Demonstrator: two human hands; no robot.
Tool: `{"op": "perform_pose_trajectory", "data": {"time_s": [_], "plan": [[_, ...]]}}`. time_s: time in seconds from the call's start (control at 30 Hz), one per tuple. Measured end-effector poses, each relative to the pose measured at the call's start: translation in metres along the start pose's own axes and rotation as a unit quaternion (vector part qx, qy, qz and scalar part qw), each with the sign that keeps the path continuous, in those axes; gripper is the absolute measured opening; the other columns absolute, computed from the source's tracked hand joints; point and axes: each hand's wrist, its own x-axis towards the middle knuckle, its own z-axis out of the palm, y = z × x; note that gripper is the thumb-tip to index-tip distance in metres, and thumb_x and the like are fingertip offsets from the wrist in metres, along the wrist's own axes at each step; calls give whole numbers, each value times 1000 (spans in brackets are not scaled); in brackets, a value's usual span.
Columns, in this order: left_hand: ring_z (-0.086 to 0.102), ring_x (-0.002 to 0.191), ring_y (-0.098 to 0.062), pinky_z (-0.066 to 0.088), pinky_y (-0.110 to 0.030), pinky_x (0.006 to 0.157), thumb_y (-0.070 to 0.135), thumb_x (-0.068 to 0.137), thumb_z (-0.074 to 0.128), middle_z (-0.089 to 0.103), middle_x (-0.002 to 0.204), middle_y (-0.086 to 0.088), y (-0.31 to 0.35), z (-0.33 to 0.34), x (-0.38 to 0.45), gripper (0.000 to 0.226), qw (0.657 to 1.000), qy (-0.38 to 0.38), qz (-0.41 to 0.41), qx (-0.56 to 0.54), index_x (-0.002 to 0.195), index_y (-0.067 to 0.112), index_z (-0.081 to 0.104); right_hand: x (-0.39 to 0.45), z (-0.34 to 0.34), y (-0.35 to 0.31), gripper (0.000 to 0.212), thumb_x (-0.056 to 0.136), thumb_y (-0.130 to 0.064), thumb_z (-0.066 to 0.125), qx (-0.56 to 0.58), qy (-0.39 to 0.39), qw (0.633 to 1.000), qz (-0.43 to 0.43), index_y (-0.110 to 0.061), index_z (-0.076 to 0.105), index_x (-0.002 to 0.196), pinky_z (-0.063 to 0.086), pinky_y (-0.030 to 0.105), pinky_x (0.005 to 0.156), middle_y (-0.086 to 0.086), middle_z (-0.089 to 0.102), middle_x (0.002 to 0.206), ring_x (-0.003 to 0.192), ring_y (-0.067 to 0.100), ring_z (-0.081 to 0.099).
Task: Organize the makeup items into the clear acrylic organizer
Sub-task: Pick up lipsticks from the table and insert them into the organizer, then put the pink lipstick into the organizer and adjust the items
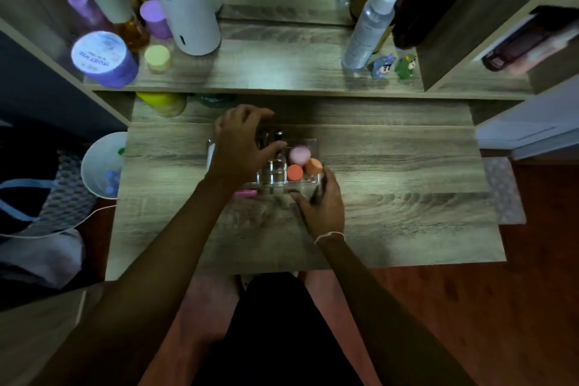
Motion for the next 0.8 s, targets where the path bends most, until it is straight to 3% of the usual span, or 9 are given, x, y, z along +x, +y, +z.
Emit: {"op": "perform_pose_trajectory", "data": {"time_s": [0.07, 0.13, 0.23, 0.33, 0.5, 0.63, 0.8], "plan": [[47, 114, -25, 37, -40, 95, 46, 80, 67, 53, 123, -11, -7, -7, -14, 55, 999, 41, -19, -23, 124, 17, 53, -6, -4, -1, 70, 73, -30, 78, 14, 53, 999, -1, -21, 43, 133, 40, 26, 96, 5, 47, 136, 122, 16, 47], [46, 114, -21, 35, -31, 95, 45, 84, 60, 54, 124, -11, -17, -13, -36, 50, 991, 90, -67, -66, 124, 16, 52, -16, -8, 1, 51, 77, -30, 73, 4, 95, 995, -25, -18, 50, 122, 48, 32, 94, 6, 50, 125, 113, 17, 50], [46, 114, -22, 38, -36, 98, 36, 92, 52, 54, 122, -13, -36, -15, -75, 39, 977, 126, -140, -96, 122, 12, 52, -29, -3, 2, 32, 80, -24, 67, -68, 25, 993, -96, -15, 58, 109, 49, 41, 90, 10, 56, 115, 106, 23, 52], [48, 119, -29, 39, -50, 101, 25, 92, 48, 55, 126, -17, -53, -9, -104, 36, 977, 100, -169, -77, 123, 6, 52, -38, 15, -11, 31, 83, -22, 64, -131, -82, 968, -196, -12, 61, 112, 46, 36, 89, 13, 61, 116, 109, 29, 55], [42, 130, -38, 32, -55, 108, 16, 86, 49, 48, 139, -24, -72, 1, -126, 51, 987, 20, -159, -34, 134, -2, 44, -36, 50, -40, 33, 85, -20, 65, -204, -134, 911, -333, -8, 62, 115, 52, 39, 88, 14, 65, 115, 103, 30, 61], [37, 135, -37, 28, -57, 111, 26, 86, 42, 43, 143, -24, -78, 3, -130, 58, 987, -27, -156, -16, 137, -2, 40, -32, 60, -46, 38, 86, -21, 62, -245, -174, 893, -335, -8, 57, 122, 54, 44, 84, 16, 61, 122, 106, 34, 59], [34, 137, -37, 27, -58, 112, 17, 81, 50, 39, 146, -24, -85, 4, -130, 63, 989, -48, -139, -5, 139, -2, 36, -32, 64, -48, 39, 91, -25, 54, -295, -195, 887, -296, -7, 53, 127, 50, 45, 83, 15, 57, 128, 110, 35, 56]]}}
